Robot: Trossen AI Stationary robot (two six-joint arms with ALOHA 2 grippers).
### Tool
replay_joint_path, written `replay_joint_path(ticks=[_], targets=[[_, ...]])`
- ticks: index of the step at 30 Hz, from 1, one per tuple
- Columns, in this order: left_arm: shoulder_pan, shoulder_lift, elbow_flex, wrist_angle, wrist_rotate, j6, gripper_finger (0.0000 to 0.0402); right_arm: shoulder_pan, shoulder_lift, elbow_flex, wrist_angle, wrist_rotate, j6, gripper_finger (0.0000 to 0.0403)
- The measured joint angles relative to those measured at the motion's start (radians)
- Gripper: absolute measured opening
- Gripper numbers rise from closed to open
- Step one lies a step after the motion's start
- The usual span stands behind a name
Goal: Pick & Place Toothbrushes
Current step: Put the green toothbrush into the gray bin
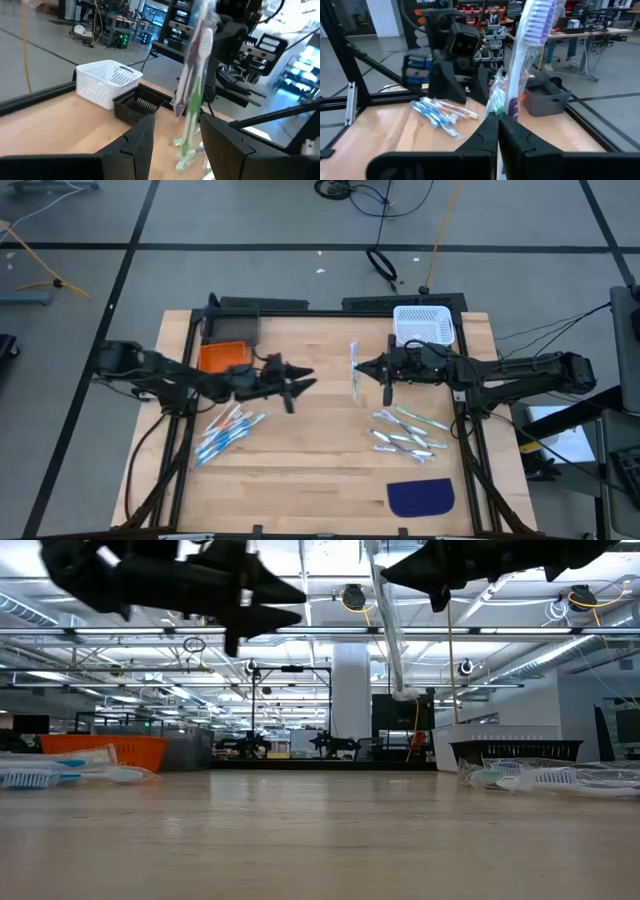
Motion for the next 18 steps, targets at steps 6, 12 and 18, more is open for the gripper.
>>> replay_joint_path(ticks=[6,12,18], targets=[[0.0,0.166,0.156,-0.001,-0.001,0.033,0.0161,0.0,0.0,0.0,0.019,0.002,-0.028,0.0],[0.0,0.272,0.257,-0.003,-0.001,0.023,0.0161,0.0,0.0,0.0,0.022,0.002,-0.046,0.0],[0.0,0.31,0.294,-0.008,-0.001,0.011,0.0161,0.0,0.0,0.0,0.02,0.002,-0.05,0.0]])
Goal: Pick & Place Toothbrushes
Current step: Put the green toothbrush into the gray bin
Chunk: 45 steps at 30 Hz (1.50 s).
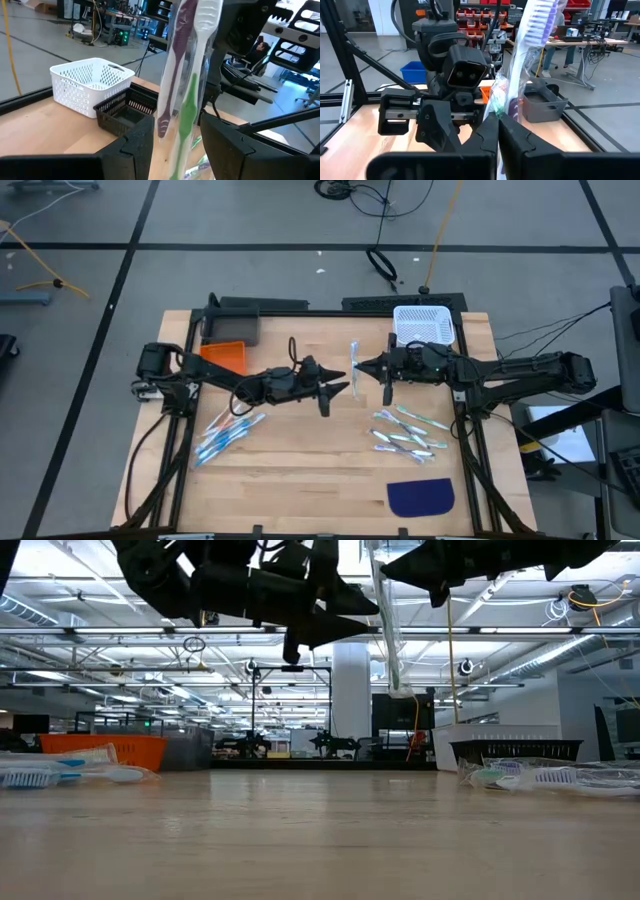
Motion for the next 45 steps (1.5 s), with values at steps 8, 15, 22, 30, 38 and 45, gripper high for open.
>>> replay_joint_path(ticks=[8,15,22,30,38,45], targets=[[-0.005,0.007,0.0,0.015,-0.003,-0.06,0.0161,0.0,0.0,0.0,0.009,0.0,-0.006,0.0],[-0.006,0.026,0.001,0.044,-0.003,-0.069,0.0161,0.0,0.0,0.0,0.016,0.001,-0.015,0.0],[-0.027,0.109,0.095,0.06,0.004,-0.024,0.0161,0.0,0.0,-0.001,0.019,0.004,-0.013,0.0],[-0.039,0.17,0.174,0.028,0.004,0.025,0.0161,0.0,0.0,-0.001,-0.006,0.021,-0.011,0.0],[-0.039,0.15,0.172,-0.059,-0.004,0.016,0.0126,0.0,0.0,-0.001,-0.015,0.022,-0.016,0.0],[-0.037,0.15,0.172,-0.067,0.005,0.038,0.0018,0.001,0.0,-0.001,-0.017,0.014,-0.018,0.0]])
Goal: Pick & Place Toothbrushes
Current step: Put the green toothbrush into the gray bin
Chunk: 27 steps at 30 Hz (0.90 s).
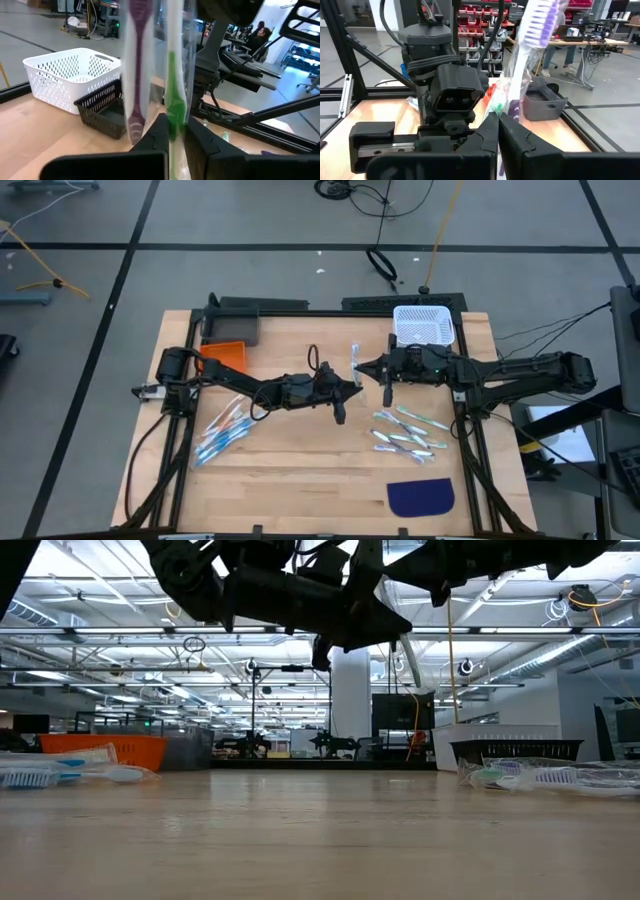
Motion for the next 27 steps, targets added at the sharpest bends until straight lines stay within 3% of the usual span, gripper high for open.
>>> replay_joint_path(ticks=[10,14,20,27], targets=[[0.002,-0.001,0.0,-0.005,0.045,-0.019,0.0014,0.0,0.0,0.0,-0.006,-0.003,0.0,0.0003],[-0.005,-0.042,-0.001,-0.089,0.06,-0.024,0.001,0.0,0.0,0.0,-0.005,-0.008,0.0,0.0013],[-0.041,-0.165,-0.016,-0.285,-0.011,0.029,0.0005,0.002,-0.003,0.001,-0.002,-0.072,0.0,0.0037],[-0.084,-0.278,-0.014,-0.415,-0.074,0.095,0.0004,0.0,-0.002,0.001,-0.032,-0.068,0.001,0.0086]])
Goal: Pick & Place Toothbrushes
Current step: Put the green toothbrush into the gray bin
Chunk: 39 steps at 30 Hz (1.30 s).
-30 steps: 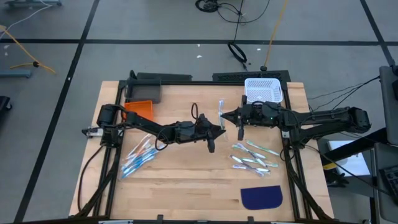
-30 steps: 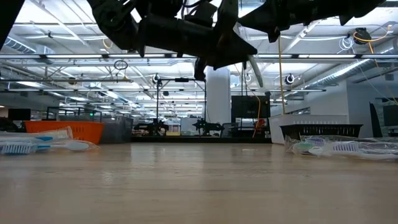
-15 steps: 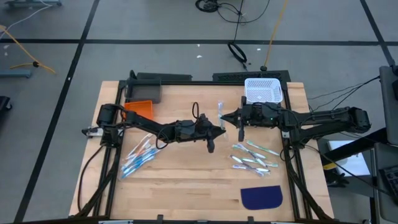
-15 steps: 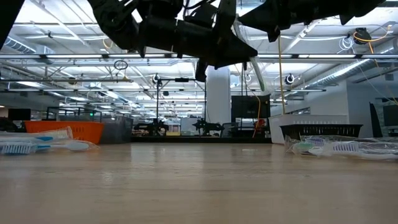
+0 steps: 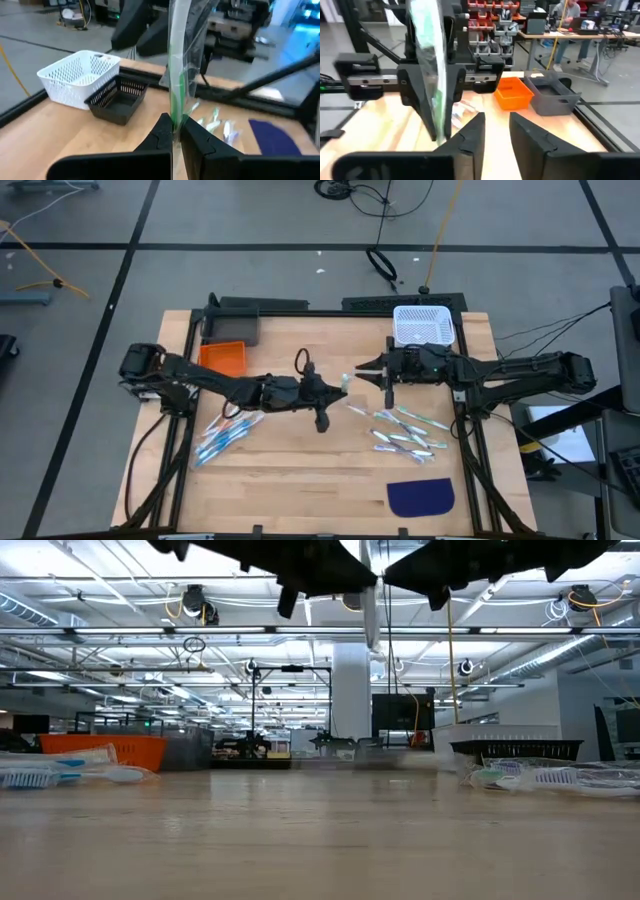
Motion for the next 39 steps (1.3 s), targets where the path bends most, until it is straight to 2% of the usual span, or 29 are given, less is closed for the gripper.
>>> replay_joint_path(ticks=[7,21,29,39], targets=[[-0.02,-0.085,0.0,-0.188,-0.155,0.019,0.0004,0.007,0.0,0.0,-0.052,-0.006,0.004,0.0113],[0.022,-0.32,-0.001,-0.702,-0.397,-0.092,0.0004,0.064,0.0,0.0,-0.078,-0.007,0.028,0.0108],[0.119,-0.4,-0.002,-0.925,-0.42,-0.13,0.0004,0.087,0.0,0.0,-0.087,-0.007,0.027,0.0105],[0.337,-0.411,-0.001,-1.088,-0.427,-0.091,0.0004,0.094,0.0,0.0,-0.094,-0.007,0.032,0.0102]])
